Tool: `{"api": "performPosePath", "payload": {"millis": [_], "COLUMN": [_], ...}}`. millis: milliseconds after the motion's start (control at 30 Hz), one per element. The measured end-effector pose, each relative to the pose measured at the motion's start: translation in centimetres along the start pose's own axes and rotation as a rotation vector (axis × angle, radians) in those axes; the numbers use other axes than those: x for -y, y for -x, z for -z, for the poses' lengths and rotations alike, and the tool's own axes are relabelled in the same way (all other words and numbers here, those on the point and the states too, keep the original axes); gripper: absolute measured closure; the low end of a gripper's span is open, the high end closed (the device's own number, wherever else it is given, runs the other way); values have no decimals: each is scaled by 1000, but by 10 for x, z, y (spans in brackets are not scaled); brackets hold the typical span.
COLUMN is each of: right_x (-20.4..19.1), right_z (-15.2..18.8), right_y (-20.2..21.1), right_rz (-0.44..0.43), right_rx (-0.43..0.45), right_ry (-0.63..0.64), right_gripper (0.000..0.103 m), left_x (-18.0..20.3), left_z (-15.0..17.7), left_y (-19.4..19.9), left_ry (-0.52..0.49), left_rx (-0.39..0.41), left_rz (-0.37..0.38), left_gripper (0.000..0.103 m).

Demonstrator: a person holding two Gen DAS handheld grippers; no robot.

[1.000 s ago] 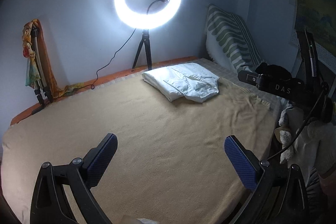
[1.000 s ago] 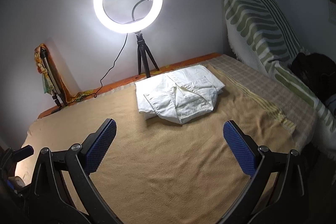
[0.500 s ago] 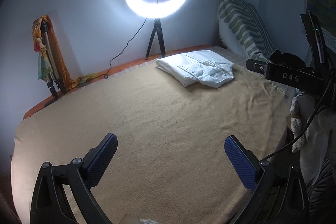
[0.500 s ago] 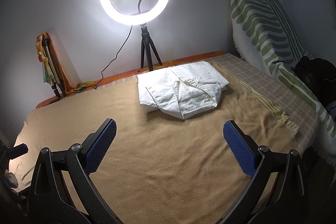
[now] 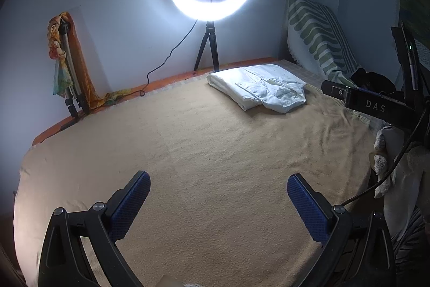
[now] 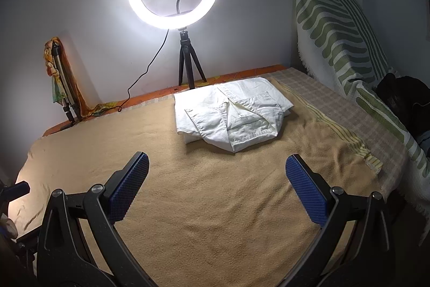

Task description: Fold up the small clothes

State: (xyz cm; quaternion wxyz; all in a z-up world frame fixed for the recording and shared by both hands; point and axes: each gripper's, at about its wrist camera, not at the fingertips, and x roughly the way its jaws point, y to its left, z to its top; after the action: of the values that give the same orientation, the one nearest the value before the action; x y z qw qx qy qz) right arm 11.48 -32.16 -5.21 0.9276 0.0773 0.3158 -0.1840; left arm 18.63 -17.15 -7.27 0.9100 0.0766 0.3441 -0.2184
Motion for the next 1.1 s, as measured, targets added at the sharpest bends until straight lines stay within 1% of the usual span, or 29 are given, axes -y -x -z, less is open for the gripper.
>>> {"api": "performPosePath", "payload": {"millis": [1100], "right_x": [-1], "right_z": [2], "right_y": [-5], "right_rz": [0], "right_rx": [-10], "right_ry": [6], "right_gripper": [0], "left_x": [0], "left_z": [-1], "left_y": [6], "left_ry": [-12], "left_rx": [21], "left_rz": [-6], "left_gripper": [0]}}
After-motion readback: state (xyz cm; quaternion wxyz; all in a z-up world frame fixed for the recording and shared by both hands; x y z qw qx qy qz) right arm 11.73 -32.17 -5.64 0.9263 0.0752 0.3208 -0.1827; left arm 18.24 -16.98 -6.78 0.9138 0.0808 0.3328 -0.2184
